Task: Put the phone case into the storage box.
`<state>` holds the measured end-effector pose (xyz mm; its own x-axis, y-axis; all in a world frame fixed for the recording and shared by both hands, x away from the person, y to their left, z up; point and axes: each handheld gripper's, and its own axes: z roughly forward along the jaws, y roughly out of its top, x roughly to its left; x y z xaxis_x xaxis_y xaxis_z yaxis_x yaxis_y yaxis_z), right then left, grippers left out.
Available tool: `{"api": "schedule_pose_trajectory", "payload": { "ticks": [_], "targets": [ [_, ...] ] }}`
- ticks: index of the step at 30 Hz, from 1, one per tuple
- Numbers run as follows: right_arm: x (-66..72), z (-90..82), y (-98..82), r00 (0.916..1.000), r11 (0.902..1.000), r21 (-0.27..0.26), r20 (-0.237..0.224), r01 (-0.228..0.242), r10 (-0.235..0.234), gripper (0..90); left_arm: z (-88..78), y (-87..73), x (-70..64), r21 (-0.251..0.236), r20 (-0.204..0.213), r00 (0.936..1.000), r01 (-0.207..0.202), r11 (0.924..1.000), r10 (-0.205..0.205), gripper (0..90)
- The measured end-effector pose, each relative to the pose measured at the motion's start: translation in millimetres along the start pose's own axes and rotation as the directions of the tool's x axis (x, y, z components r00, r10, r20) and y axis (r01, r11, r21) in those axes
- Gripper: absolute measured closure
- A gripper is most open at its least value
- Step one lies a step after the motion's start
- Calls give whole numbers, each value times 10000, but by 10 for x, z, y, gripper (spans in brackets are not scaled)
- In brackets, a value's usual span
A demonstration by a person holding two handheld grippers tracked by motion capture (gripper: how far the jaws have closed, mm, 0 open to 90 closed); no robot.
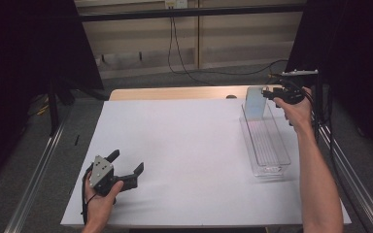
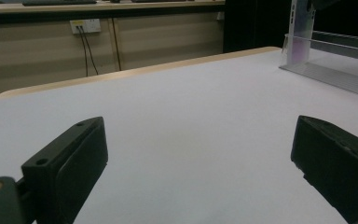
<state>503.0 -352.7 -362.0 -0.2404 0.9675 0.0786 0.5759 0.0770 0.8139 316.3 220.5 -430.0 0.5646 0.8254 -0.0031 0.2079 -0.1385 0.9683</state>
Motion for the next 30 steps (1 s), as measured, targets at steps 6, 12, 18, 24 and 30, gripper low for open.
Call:
{"api": "schedule_pose_trajectory", "payload": {
  "ticks": [6, 12, 18, 24, 30],
  "targets": [
    [8, -14, -3, 10000, 10000, -38, -11, -28, 28, 347, -7, 4, 4, -17, -77, 10000, 29, 10000, -29, 38],
    [-8, -30, -11, 9998, 9998, -64, 56, -165, 165, 210, -21, 4, 28, -24, -174, 9998, 83, 10000, -84, 38],
    [-32, -52, -31, 9997, 9995, -181, -84, -247, 246, 66, 0, 6, 26, -29, -177, 9997, 167, 9999, -167, 37],
    [-14, -91, -38, 9997, 9992, -345, -57, -218, 216, 41, 16, 1, 31, 5, -222, 9995, 236, 9997, -236, 37],
    [9, -153, -47, 9994, 9963, -799, -158, -319, 307, 43, -8, -6, 31, 44, -262, 9994, 232, 9997, -231, 34]
  ]
}}
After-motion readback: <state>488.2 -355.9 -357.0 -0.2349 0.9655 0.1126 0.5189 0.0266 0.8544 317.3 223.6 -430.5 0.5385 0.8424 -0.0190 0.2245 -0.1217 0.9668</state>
